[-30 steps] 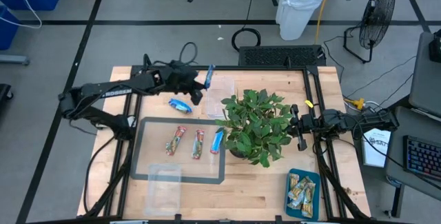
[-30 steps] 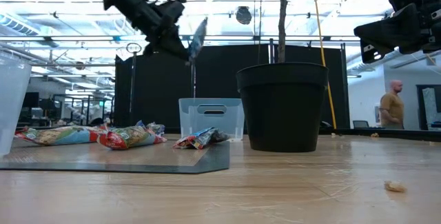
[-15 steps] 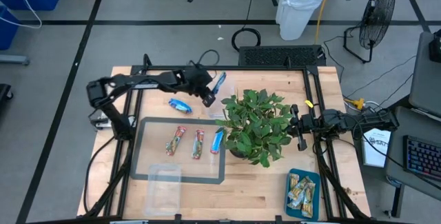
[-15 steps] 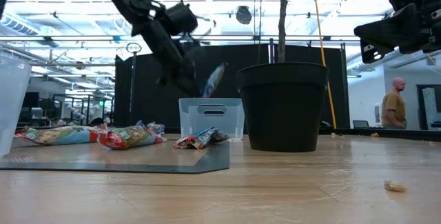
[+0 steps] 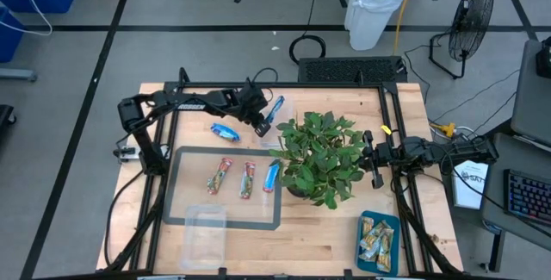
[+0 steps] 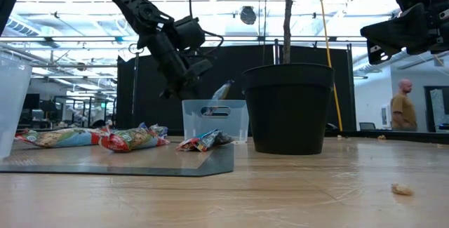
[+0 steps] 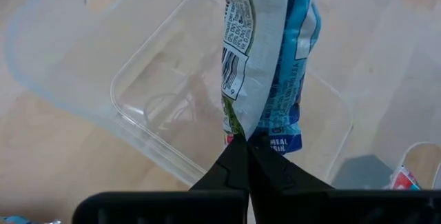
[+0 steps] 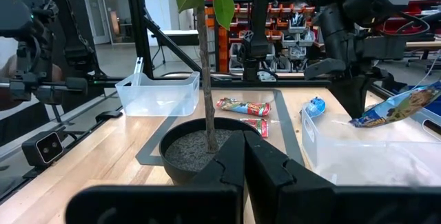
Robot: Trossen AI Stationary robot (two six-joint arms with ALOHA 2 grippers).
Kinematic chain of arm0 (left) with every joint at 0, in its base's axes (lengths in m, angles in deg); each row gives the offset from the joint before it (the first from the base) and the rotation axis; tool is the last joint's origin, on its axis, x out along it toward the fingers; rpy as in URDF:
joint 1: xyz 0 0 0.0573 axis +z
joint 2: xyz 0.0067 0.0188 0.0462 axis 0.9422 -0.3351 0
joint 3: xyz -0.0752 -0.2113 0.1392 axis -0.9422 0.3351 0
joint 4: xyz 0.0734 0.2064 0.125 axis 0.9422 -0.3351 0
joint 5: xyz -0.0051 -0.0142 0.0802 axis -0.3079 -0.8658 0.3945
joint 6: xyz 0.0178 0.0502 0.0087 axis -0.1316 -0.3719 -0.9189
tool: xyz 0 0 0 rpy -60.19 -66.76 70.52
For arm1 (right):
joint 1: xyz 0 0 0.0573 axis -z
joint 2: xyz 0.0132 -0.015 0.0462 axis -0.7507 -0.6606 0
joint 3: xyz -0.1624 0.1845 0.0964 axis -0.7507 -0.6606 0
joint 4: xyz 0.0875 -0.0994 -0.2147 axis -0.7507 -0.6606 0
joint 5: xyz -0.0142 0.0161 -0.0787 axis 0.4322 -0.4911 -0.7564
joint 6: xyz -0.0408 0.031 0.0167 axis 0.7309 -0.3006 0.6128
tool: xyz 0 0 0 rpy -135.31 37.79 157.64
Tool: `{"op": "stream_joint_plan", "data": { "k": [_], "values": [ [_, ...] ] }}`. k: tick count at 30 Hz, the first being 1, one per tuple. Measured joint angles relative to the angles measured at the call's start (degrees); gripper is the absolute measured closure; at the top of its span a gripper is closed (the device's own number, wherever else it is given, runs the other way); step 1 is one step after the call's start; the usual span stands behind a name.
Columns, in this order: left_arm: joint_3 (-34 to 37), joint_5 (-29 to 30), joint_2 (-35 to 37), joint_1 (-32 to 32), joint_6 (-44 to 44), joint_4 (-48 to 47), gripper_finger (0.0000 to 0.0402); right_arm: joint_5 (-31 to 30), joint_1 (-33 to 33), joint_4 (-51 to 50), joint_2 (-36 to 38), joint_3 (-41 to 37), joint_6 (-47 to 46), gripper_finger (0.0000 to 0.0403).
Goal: Pick and place Granola Bars by type
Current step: Put the middle left blue granola bar into the top transparent bin, then put the top blue granola bar into the top transparent bin
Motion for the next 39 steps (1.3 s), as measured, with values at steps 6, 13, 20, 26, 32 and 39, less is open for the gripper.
{"op": "stream_joint_plan", "data": {
  "k": [6, 13, 20, 26, 32, 39],
  "values": [
    [0.0, 0.0, 0.0, 0.0, 0.1, 0.2, 0.0385, 0.0, 0.0, 0.0, 0.0, 0.0, 0.0, 0.0403],
    [0.0, 0.0, 0.0, 0.0, 0.2, 0.3, 0.0391, 0.0, 0.0, 0.0, 0.0, 0.0, 0.0, 0.0403],
    [0.0, 0.6, 4.5, 0.5, -2.1, -3.5, 0.0394, 0.0, 0.0, 0.0, 0.0, 0.0, 0.0, 0.0403],
    [0.0, 12.1, 14.7, 1.1, -2.5, -10.7, 0.0394, 0.0, 0.0, 0.0, 0.0, 0.0, 0.0, 0.0403],
    [0.0, 26.3, 20.9, 2.0, -3.4, -15.8, 0.0394, 0.0, 0.0, 0.0, 0.0, 0.0, 0.0, 0.0403],
    [0.1, 25.5, 18.4, 9.0, -0.1, -22.6, 0.0392, 0.0, 0.0, 0.0, 0.0, 0.0, 0.0, 0.0403]
  ]
}}
